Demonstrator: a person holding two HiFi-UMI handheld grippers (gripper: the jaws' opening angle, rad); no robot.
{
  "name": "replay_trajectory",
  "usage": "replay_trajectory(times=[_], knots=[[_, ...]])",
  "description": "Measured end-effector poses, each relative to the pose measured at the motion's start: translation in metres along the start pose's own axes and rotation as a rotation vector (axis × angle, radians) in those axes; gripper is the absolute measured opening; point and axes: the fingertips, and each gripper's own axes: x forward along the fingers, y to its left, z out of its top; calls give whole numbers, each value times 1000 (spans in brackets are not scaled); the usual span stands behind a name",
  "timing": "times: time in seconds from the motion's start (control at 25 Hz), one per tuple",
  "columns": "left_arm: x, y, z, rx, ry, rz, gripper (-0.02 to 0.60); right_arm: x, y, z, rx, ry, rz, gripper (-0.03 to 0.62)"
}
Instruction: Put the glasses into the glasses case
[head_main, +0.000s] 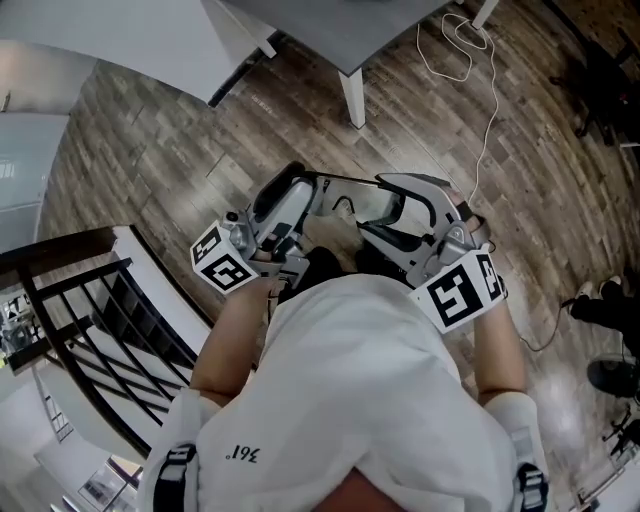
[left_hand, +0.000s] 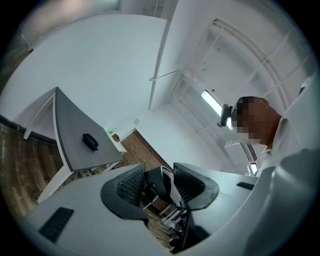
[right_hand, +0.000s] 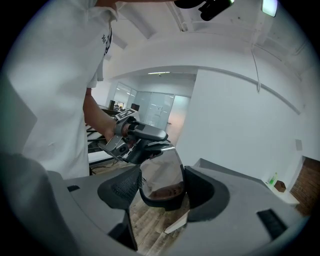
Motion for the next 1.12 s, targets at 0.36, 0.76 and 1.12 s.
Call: replay_trajectory(times=[0.36, 0.76, 1.12], knots=[[40, 49, 17, -18, 38, -28, 173, 28, -54, -21, -9, 54, -18, 285], [107, 147, 68, -91, 130, -116, 173, 95, -152, -43, -3, 195, -102, 285], [145, 199, 102, -101, 197, -172, 173, 136, -209, -54, 1, 262, -151, 285]])
